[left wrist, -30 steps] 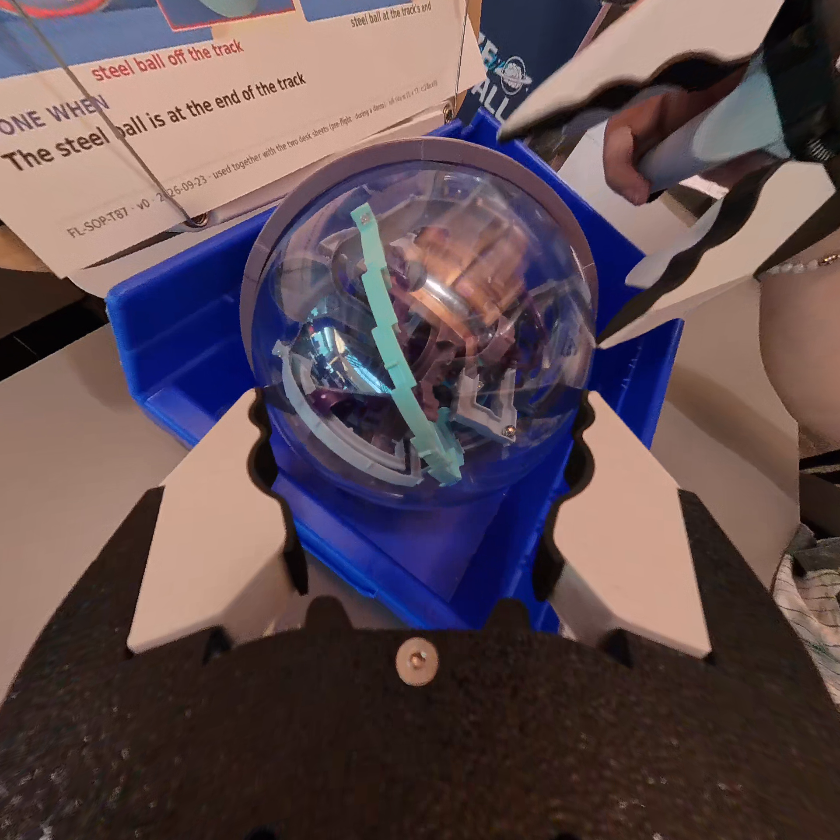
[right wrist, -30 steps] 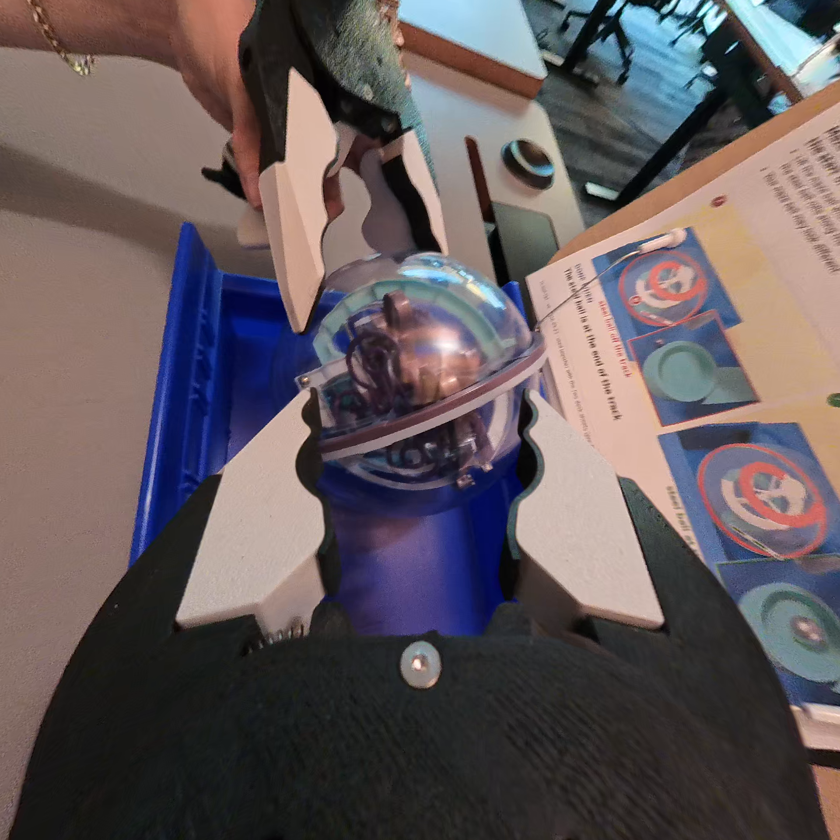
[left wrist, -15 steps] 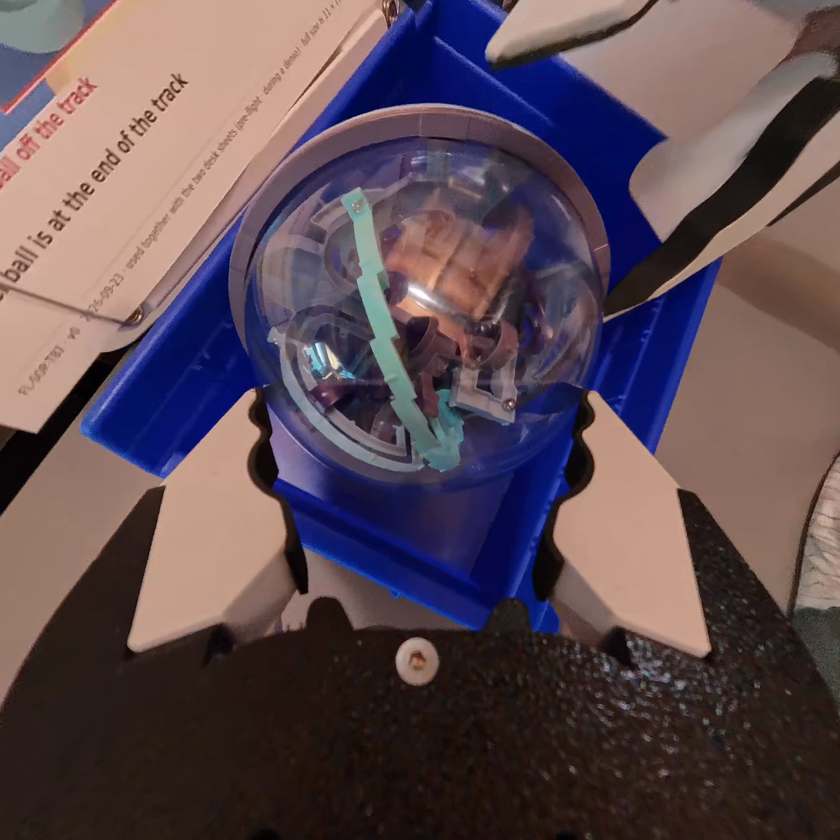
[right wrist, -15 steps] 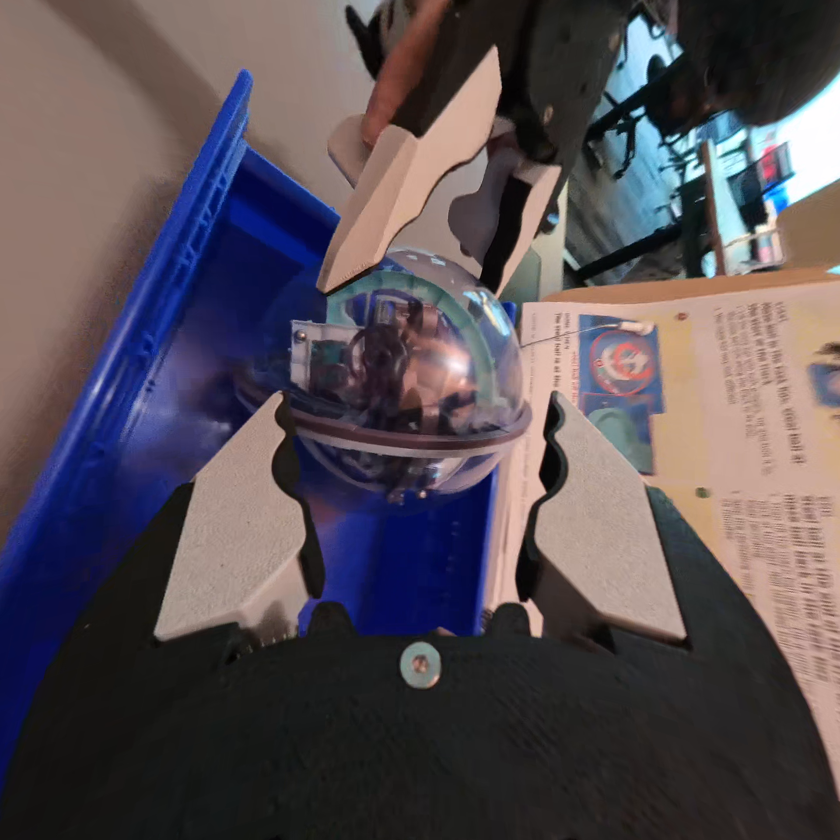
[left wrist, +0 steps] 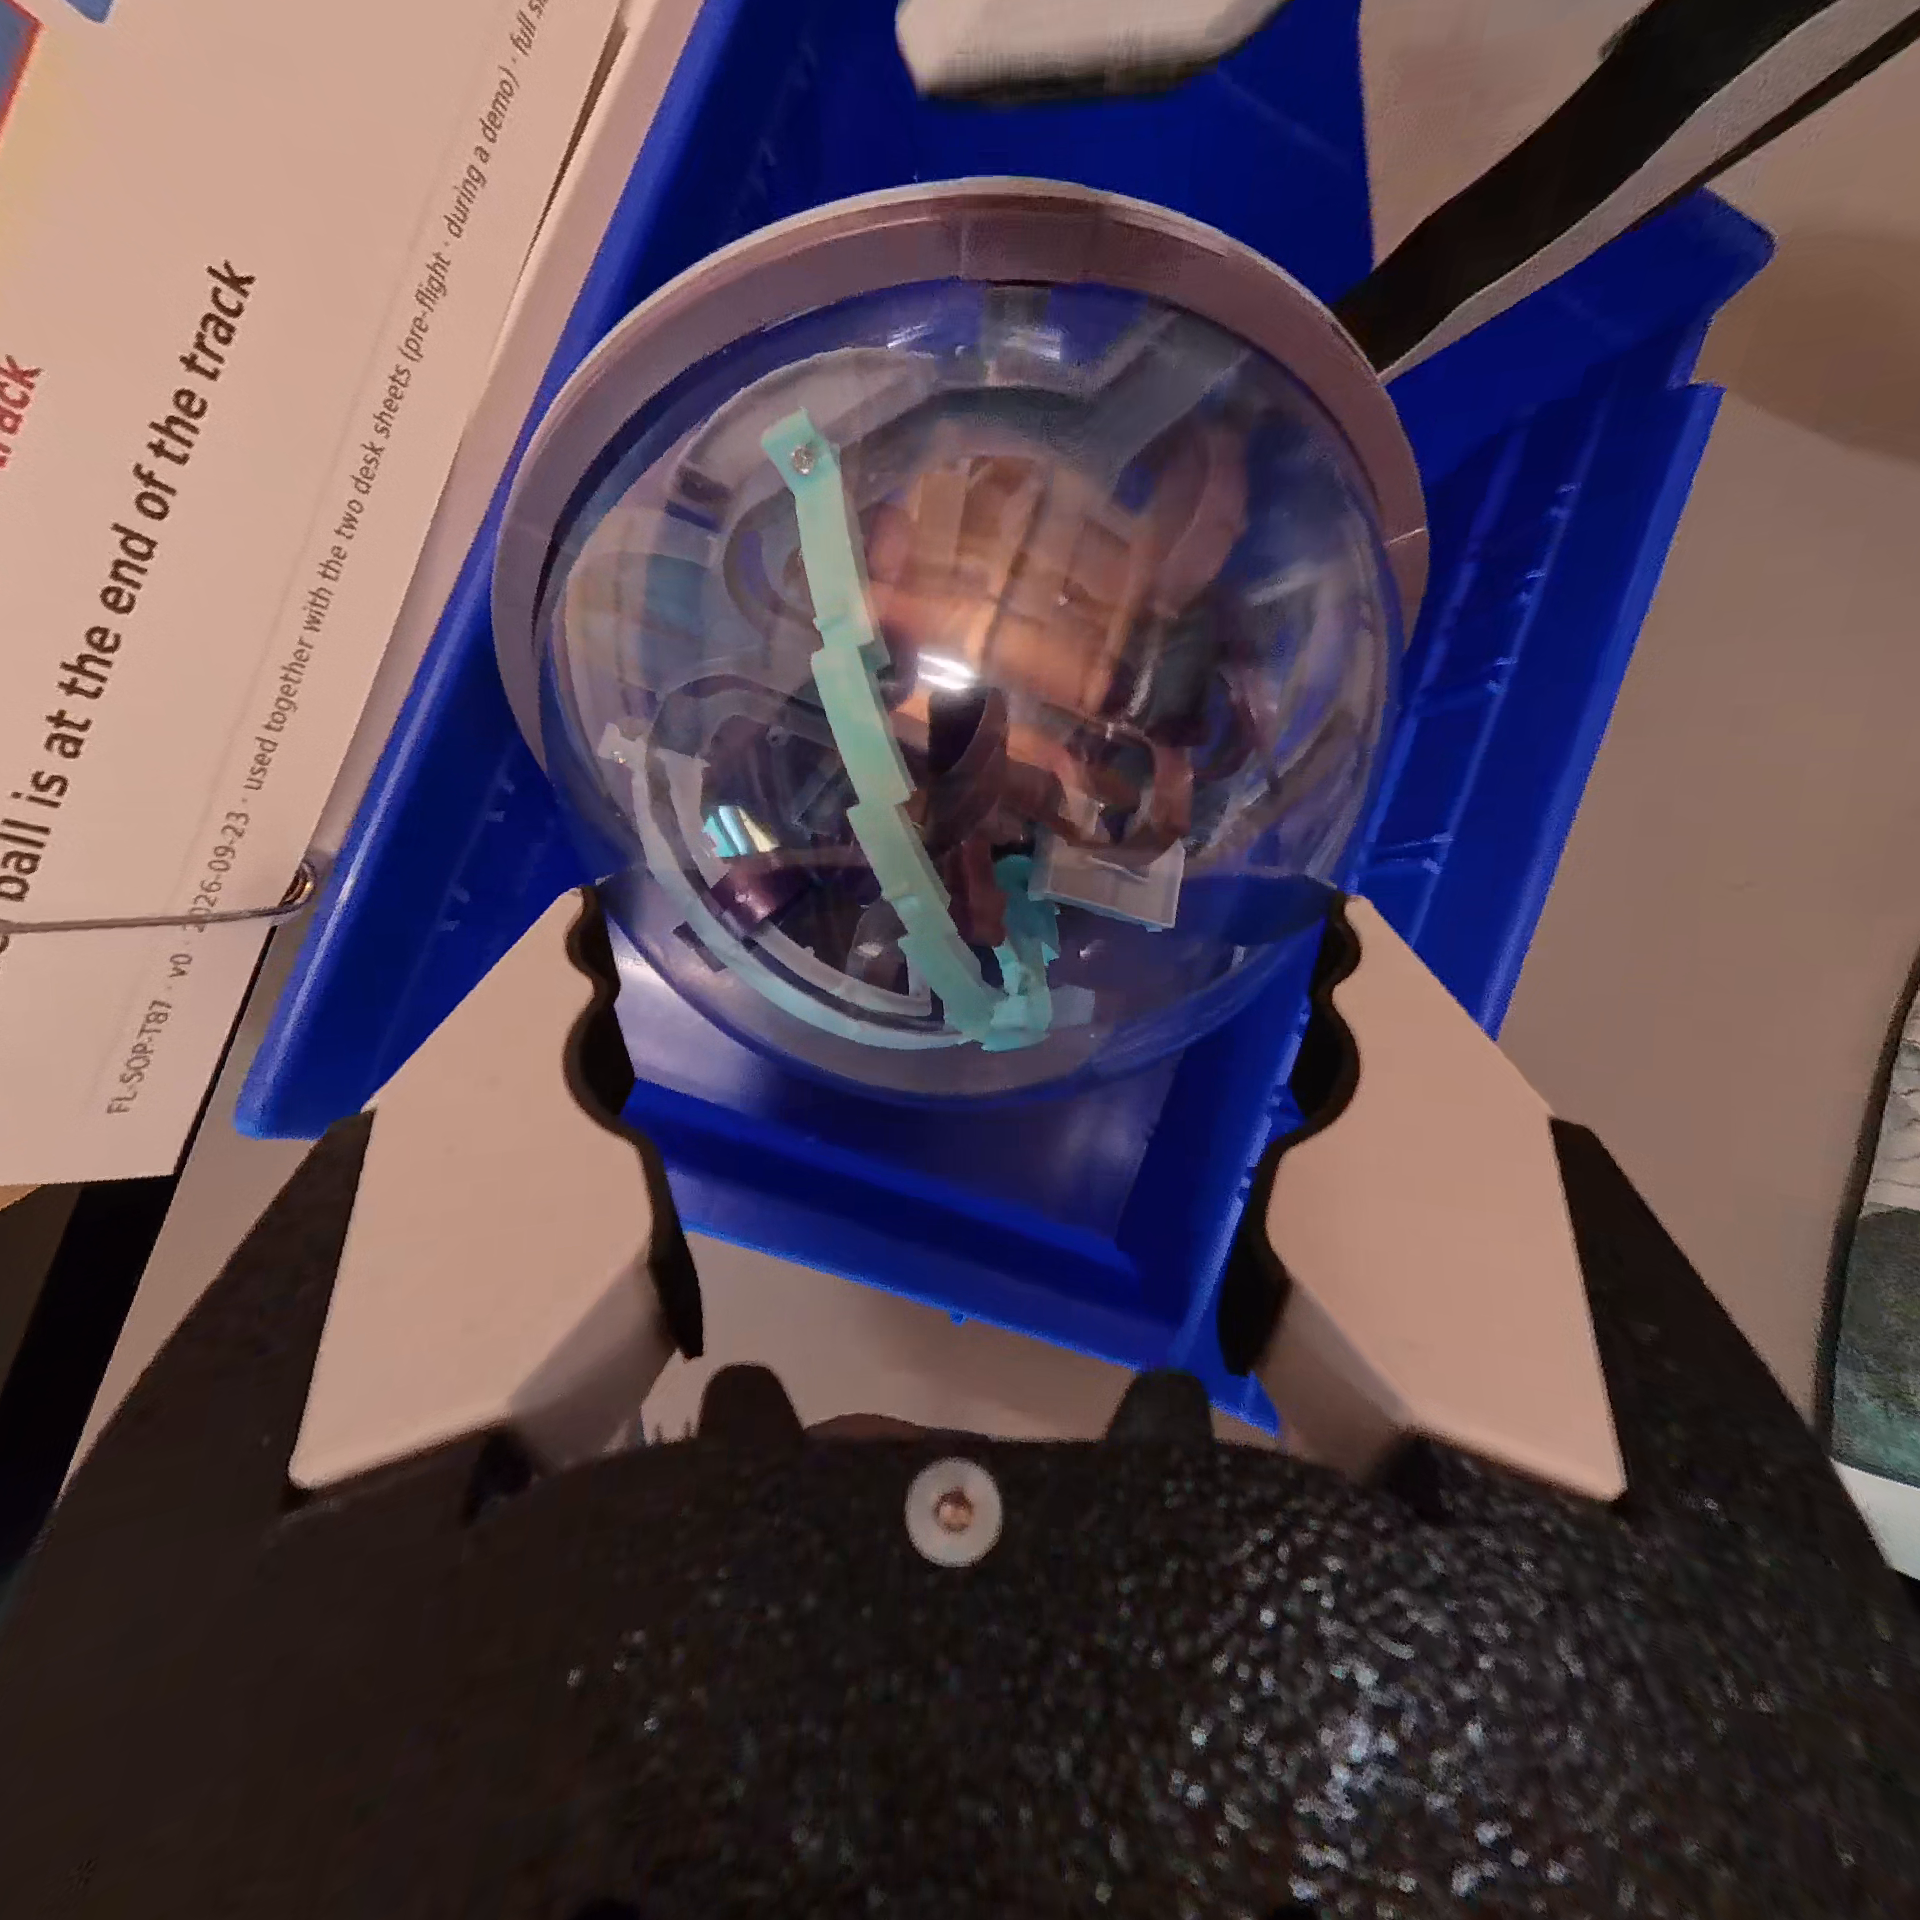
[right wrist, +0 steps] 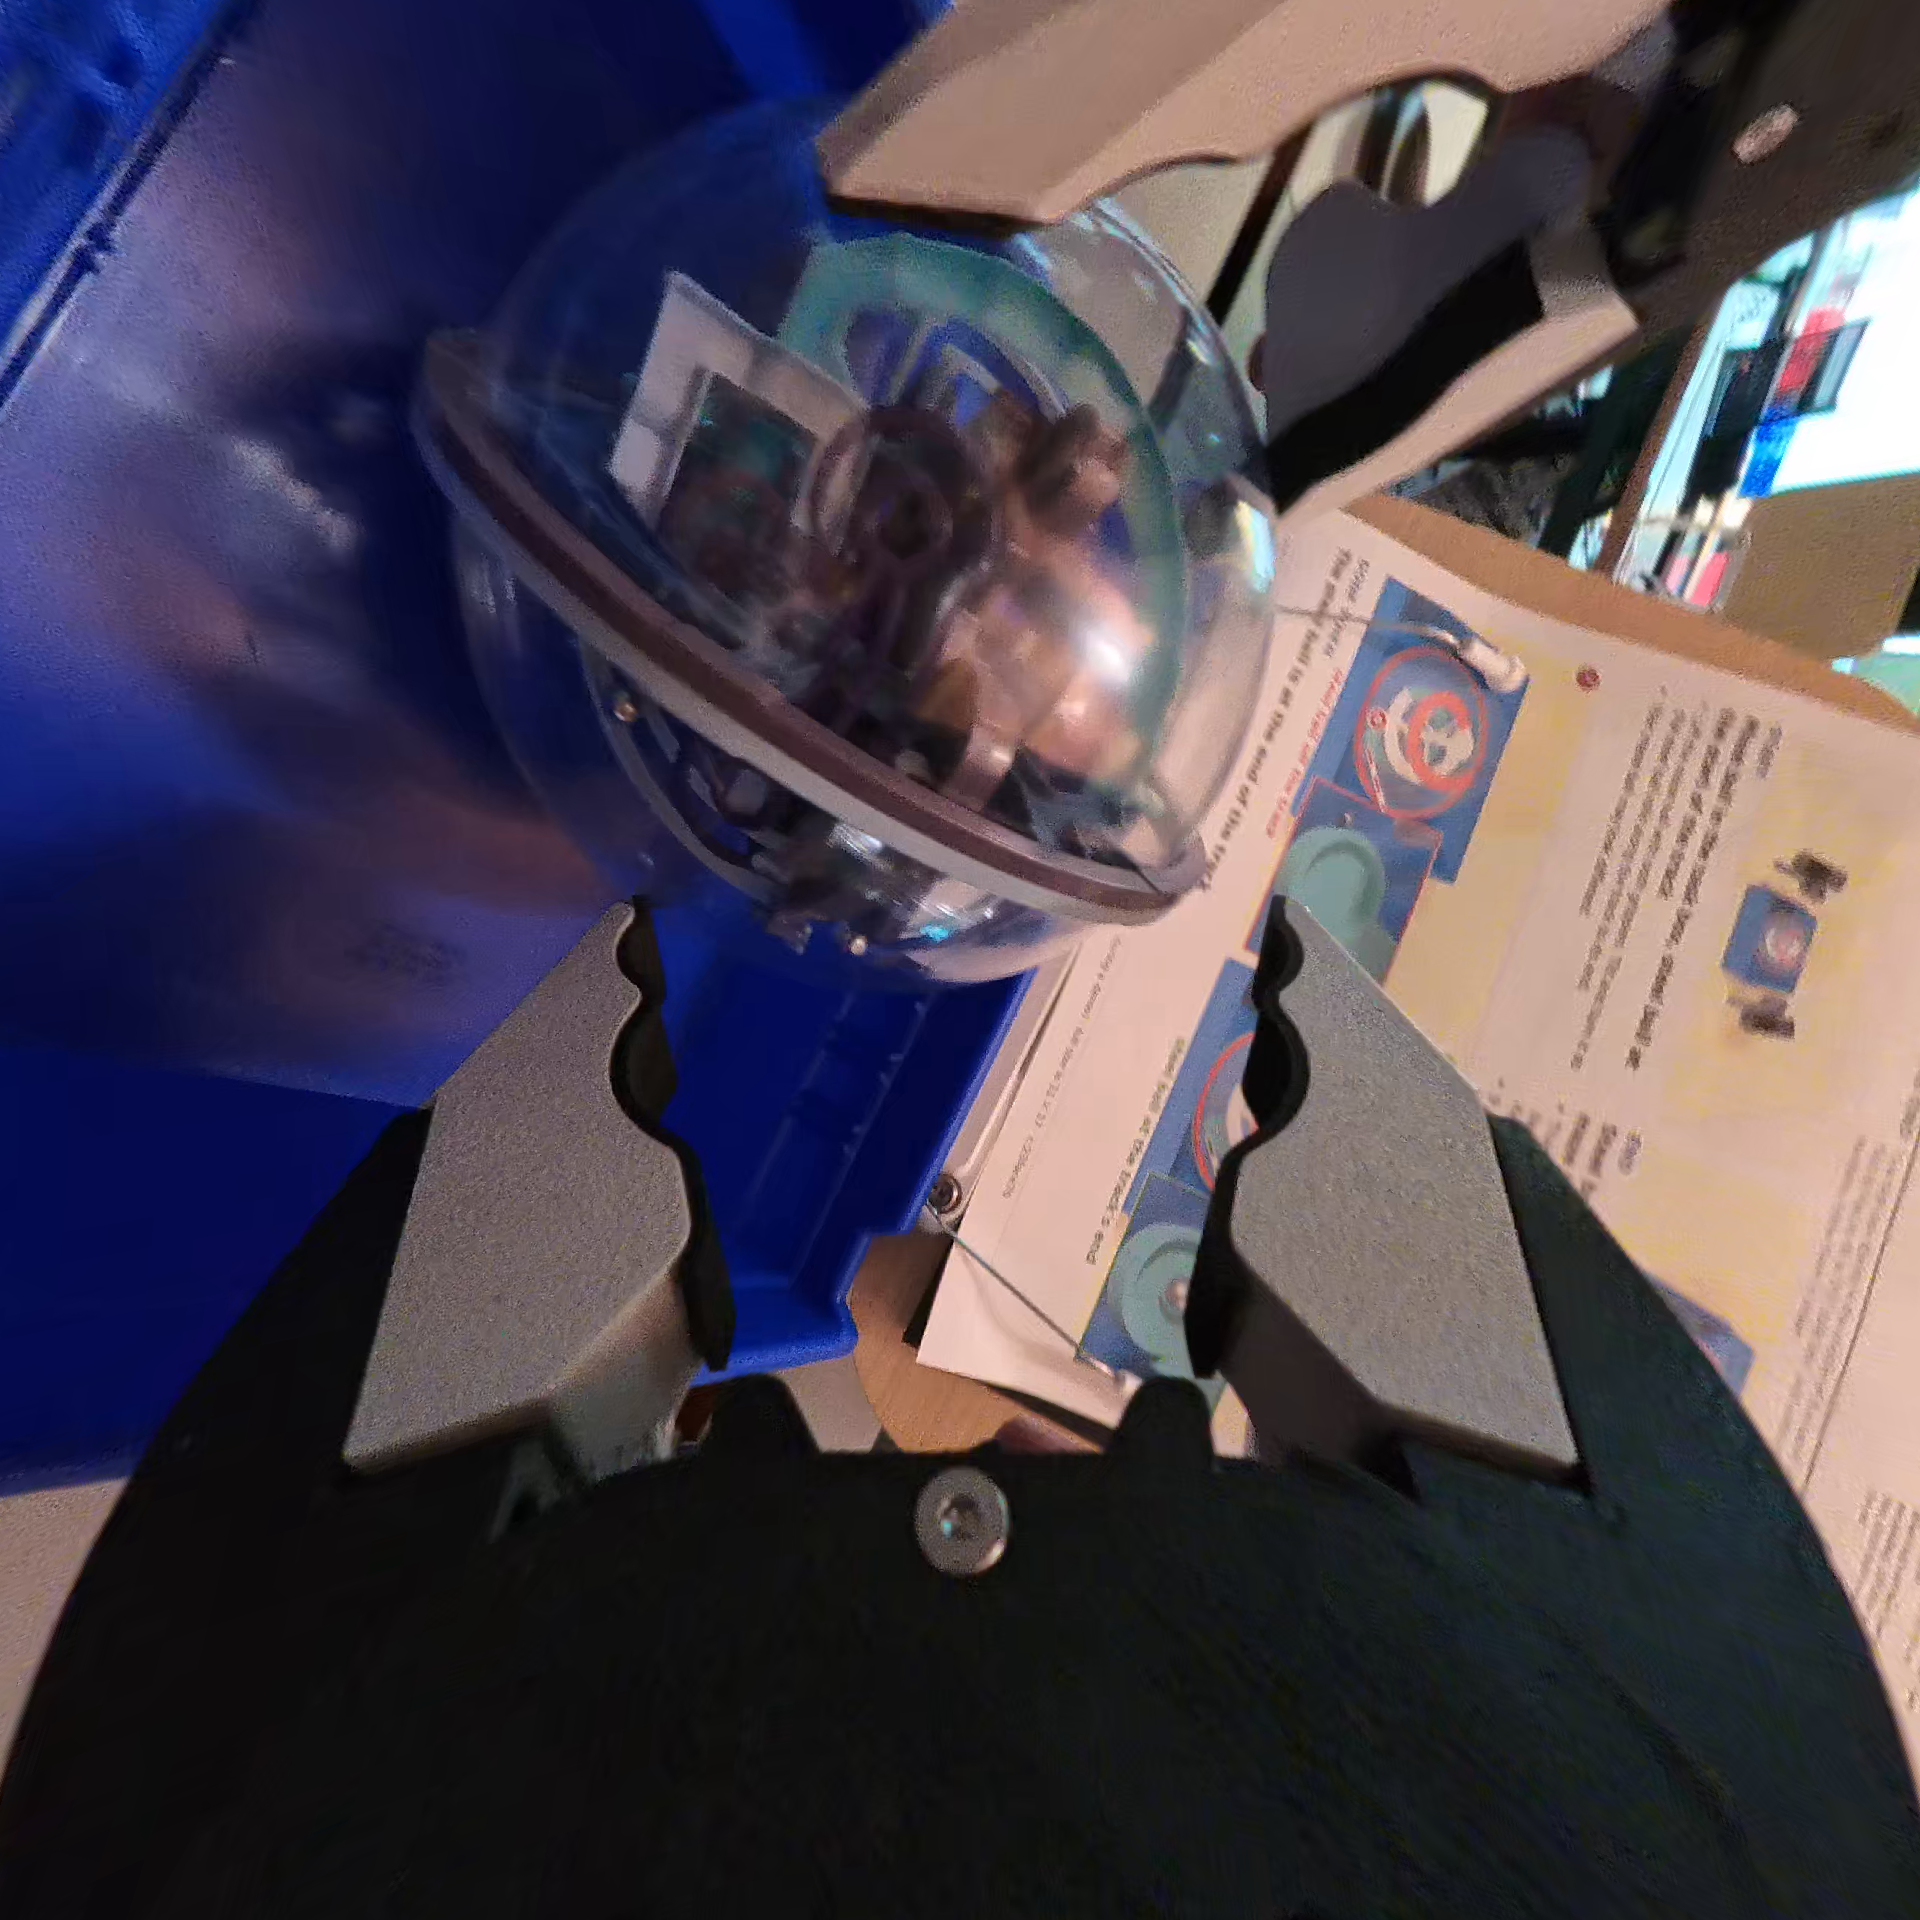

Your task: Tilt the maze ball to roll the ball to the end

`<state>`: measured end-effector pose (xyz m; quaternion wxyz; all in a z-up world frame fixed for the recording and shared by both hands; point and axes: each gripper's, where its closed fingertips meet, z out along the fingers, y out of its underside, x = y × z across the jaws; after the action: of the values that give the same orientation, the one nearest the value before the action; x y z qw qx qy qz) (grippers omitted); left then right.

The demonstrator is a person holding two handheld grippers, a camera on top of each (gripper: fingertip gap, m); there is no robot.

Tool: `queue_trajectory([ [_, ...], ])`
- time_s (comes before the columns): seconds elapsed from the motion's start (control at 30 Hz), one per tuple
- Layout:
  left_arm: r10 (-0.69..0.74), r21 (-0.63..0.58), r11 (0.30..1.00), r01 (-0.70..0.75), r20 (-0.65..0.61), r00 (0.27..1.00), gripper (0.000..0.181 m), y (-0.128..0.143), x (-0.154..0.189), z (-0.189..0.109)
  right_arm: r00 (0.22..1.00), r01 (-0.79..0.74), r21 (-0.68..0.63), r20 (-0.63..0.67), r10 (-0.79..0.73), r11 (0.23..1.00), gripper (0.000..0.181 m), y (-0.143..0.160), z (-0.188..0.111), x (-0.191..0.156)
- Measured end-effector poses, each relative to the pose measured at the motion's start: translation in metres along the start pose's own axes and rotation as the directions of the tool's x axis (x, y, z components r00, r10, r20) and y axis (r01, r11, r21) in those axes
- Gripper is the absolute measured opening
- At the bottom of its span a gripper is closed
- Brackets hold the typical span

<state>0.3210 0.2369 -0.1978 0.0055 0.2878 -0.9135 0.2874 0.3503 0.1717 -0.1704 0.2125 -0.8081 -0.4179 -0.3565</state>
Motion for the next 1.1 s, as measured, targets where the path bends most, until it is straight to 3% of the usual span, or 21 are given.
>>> queue_trajectory([
  [0.13, -0.009, 0.031, 0.999, 0.010, -0.017, 1.000, 0.129, 0.004, -0.001, -0.001, 0.997, -0.048, 0.036, 0.069, 0.045, 0.998, 0.107, -0.006, 0.005, -0.007],
  [0.27, -0.091, 0.120, 0.988, 0.094, -0.031, 0.995, 0.129, -0.002, -0.001, -0.004, 0.965, -0.219, 0.024, 0.153, 0.213, 0.975, 0.101, -0.004, 0.005, -0.010],
  [0.37, -0.152, 0.190, 0.970, 0.150, -0.004, 0.988, 0.131, -0.004, -0.002, -0.008, 0.940, -0.296, -0.026, 0.167, 0.296, 0.955, 0.082, 0.004, 0.007, -0.015],
  [0.47, -0.190, 0.184, 0.967, 0.176, 0.063, 0.980, 0.136, 0.004, -0.005, -0.008, 0.909, -0.340, -0.060, 0.234, 0.345, 0.938, 0.063, 0.003, 0.008, -0.031],
  [0.57, -0.161, 0.157, 0.977, 0.146, 0.091, 0.983, 0.137, 0.009, -0.007, -0.011, 0.904, -0.354, -0.008, 0.255, 0.344, 0.935, 0.062, -0.008, 0.008, -0.035],
  [0.7, -0.146, 0.103, 0.985, 0.141, 0.041, 0.989, 0.136, 0.014, -0.009, -0.013, 0.949, -0.307, 0.138, 0.124, 0.291, 0.942, 0.078, -0.021, 0.004, -0.007],
  [0.8, -0.139, 0.079, 0.987, 0.140, -0.023, 0.990, 0.136, 0.015, -0.009, -0.012, 0.984, -0.169, 0.073, 0.069, 0.164, 0.983, 0.090, -0.010, 0.014, -0.007],
  [0.9, -0.145, 0.053, 0.987, 0.151, -0.105, 0.984, 0.136, 0.016, -0.008, -0.009, 0.990, -0.128, 0.065, 0.075, 0.123, 0.990, 0.090, -0.013, 0.024, -0.009],
  [0.97, -0.126, 0.044, 0.990, 0.132, -0.121, 0.985, 0.137, 0.018, -0.009, -0.010, 0.980, -0.175, 0.076, 0.109, 0.167, 0.982, 0.085, -0.015, 0.021, -0.008],
  [1.1, -0.120, 0.068, 0.989, 0.130, -0.128, 0.984, 0.137, 0.018, -0.011, -0.011, 0.921, -0.346, 0.072, 0.217, 0.324, 0.936, 0.059, -0.013, 0.012, -0.010],
])
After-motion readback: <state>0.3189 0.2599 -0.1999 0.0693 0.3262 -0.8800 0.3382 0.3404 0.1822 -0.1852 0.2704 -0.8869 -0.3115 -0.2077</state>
